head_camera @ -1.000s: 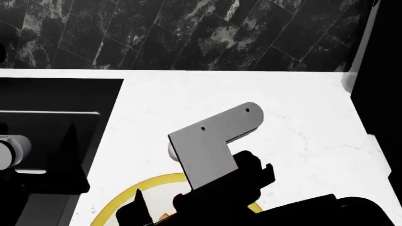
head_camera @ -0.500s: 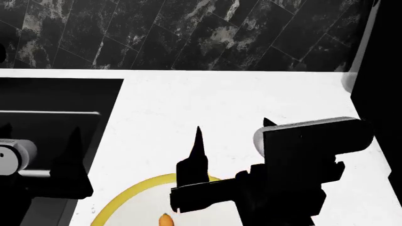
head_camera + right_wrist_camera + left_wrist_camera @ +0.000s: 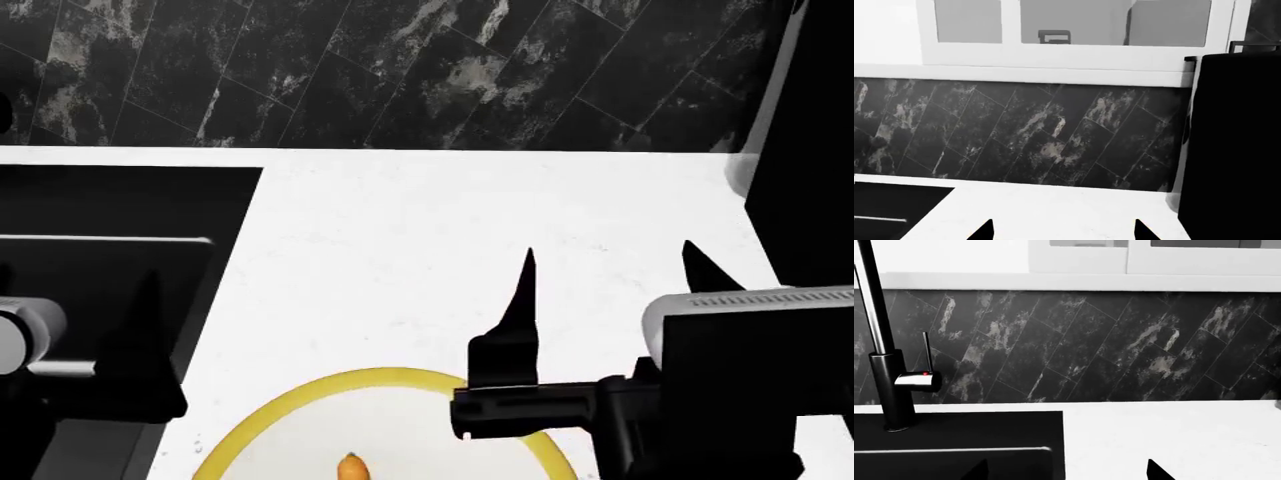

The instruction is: There is a mixed pile of frozen fruits and vegetables on the counter. Locate all the frozen vegetables and place the items in a bowl on the counter. Take all the frozen fruits and defrost them in a running sink.

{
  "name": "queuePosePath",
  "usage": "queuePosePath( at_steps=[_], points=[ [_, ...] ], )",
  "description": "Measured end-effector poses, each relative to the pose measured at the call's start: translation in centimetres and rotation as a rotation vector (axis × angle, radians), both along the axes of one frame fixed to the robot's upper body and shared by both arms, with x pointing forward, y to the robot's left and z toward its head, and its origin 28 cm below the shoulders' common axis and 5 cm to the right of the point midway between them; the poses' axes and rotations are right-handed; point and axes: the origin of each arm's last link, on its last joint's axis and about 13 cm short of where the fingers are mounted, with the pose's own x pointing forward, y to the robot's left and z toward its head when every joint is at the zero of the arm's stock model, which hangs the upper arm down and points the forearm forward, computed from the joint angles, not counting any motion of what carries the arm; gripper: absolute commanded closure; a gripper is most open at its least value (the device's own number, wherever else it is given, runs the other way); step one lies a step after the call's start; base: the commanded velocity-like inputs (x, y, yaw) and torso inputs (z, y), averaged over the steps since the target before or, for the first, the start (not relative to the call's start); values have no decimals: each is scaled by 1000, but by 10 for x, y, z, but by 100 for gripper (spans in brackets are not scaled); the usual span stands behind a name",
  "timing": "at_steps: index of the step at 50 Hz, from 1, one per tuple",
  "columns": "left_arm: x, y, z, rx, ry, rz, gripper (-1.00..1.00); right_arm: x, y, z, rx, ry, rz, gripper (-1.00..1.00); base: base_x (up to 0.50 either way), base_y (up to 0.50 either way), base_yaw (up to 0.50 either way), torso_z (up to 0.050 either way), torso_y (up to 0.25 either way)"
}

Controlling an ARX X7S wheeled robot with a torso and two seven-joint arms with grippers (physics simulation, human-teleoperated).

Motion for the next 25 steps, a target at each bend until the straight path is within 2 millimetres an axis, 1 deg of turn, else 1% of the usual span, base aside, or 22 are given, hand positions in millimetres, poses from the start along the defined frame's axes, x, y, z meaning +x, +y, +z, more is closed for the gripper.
queuePosePath(
  at_steps=[6, 8, 25],
  points=[
    [-1, 1, 1, 6, -3, 6, -100, -2, 2, -1, -24, 4, 6, -100, 0, 0, 0, 0, 0],
    [-1, 2, 2, 7, -5, 9, -100, -2, 2, -1, -28, 5, 4, -100, -199, 115, 0, 0, 0],
    [-1, 2, 5, 13, -12, 14, -100, -6, 3, 1, -44, 6, 1, -100, -342, 414, 0, 0, 0]
  ],
)
